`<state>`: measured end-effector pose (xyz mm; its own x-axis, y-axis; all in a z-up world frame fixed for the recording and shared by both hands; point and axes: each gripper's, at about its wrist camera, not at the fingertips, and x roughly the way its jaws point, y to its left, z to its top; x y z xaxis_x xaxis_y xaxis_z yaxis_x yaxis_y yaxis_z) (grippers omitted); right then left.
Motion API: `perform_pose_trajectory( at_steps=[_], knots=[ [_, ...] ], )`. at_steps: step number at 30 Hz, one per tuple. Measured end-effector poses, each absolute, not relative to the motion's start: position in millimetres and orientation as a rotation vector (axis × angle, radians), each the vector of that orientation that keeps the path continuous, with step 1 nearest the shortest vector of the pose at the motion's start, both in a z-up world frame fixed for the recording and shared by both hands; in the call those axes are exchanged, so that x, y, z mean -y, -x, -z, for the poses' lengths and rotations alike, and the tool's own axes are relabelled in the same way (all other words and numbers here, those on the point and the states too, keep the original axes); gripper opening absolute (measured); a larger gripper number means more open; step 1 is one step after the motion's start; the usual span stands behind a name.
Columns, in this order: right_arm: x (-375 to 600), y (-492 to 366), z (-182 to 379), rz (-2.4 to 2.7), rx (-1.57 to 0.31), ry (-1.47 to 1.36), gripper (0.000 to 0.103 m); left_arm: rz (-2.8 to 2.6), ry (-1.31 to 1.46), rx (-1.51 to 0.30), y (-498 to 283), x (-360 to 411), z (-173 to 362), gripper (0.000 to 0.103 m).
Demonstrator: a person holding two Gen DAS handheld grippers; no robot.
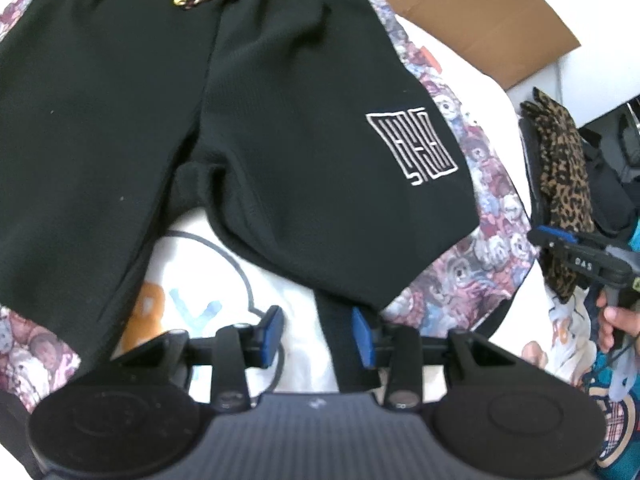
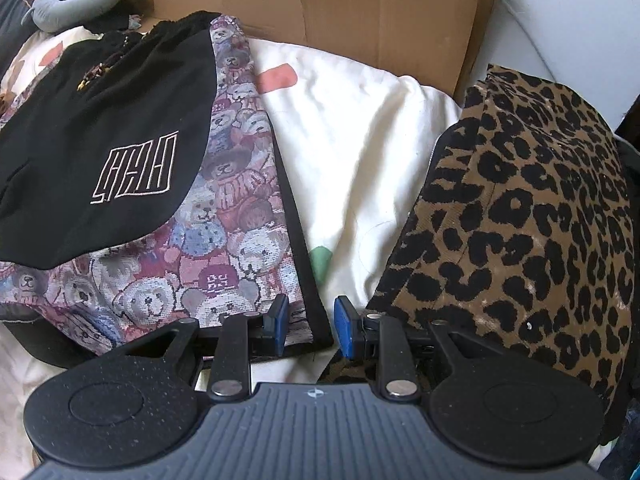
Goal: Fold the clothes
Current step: 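Lay the black shorts flat on the bed with both grippers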
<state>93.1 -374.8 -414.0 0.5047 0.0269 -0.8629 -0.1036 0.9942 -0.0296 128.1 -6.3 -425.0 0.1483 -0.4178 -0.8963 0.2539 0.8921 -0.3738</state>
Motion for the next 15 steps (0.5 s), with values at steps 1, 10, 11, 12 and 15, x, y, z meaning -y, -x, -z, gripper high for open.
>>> perform_pose_trajectory(
  at_steps=[1, 10, 11, 12, 15],
  knots=[
    [374.8, -93.2, 413.4, -0.084, -1.034, 0.076, 0.031, 0.486, 0.137, -1.339, -128.0, 7.6, 425.3, 0.040],
    [373.0, -104.7, 423.0, -0.094, -1.055, 0.098, 0.035, 0.571, 0.166, -1.358, -118.6, 16.7, 429.4, 0.035],
    [372.4, -105.5, 425.7, -0.090, -1.068, 0.105, 0.038, 0.587, 0.150, -1.355, -117.5, 19.9, 429.5, 0.027],
    [371.7, -105.7, 427.8, -0.089, -1.074, 0.112, 0.038, 0.599, 0.139, -1.357, -116.7, 22.0, 429.7, 0.005],
    [370.1, -106.9, 428.8, -0.095, -1.080, 0.124, 0.033, 0.609, 0.150, -1.378, -114.8, 19.5, 427.0, 0.004]
  ],
)
